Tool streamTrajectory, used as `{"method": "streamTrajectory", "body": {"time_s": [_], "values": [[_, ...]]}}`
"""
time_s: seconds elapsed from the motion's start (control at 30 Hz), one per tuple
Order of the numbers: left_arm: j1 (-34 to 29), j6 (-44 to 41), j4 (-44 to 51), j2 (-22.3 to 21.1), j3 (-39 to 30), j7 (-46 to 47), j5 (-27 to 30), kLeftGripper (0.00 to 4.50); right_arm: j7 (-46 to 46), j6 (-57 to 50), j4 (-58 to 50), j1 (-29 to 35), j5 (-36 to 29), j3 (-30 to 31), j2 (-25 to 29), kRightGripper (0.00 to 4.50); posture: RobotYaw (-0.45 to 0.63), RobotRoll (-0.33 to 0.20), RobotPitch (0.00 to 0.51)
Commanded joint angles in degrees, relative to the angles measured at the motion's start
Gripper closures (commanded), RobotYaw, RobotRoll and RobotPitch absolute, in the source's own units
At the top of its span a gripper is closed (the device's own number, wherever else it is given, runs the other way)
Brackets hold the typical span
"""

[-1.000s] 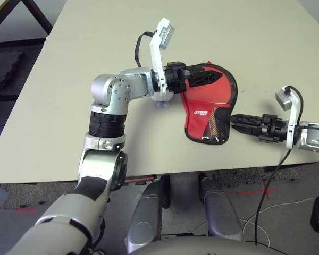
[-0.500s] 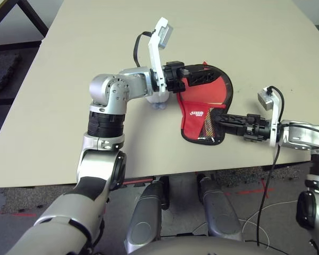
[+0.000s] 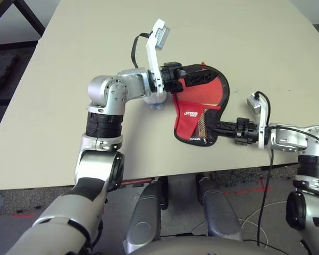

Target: Store the ping-pong paddle in its case and zip it.

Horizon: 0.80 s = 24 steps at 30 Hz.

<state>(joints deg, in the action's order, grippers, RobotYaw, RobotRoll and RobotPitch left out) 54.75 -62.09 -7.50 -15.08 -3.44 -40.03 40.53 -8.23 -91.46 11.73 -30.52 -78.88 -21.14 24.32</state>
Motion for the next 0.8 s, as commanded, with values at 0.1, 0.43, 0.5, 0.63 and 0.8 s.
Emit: {"method": "streamTrajectory", "body": {"time_s": [0.1, 0.43, 0.5, 0.63, 0.8], "values": [[-0.97, -0.27, 0.52, 0.14, 0.7, 0.16, -0.06, 0.0, 1.07, -0.83, 1.12, 0.43, 3.52, -0.33, 0.22, 4.46, -0.02, 0.0, 0.259], [-1.33, -1.07, 1.85, 0.7, 0.47, 1.45, 0.37, 0.0, -0.46, -1.04, -1.4, 3.69, 0.12, 1.1, 7.91, 4.46, -0.02, 0.0, 0.264], [-1.44, -1.3, 2.16, 0.82, 0.44, 1.71, 0.51, 0.0, -0.76, -1.04, -2.87, 5.46, -2.29, 1.92, 10.76, 4.46, -0.02, 0.0, 0.265], [-1.38, -1.32, 2.13, 1.0, 0.62, 1.92, 0.51, 0.0, -1.02, -1.04, -5.29, 8.96, -7.03, 3.79, 16.38, 4.46, -0.04, 0.0, 0.265], [-1.12, -1.12, 1.66, 1.14, 0.85, 1.75, 0.39, 0.0, 0.21, -0.86, -7.69, 12.45, -12.61, 3.99, 20.58, 4.46, -0.05, 0.0, 0.266]]}}
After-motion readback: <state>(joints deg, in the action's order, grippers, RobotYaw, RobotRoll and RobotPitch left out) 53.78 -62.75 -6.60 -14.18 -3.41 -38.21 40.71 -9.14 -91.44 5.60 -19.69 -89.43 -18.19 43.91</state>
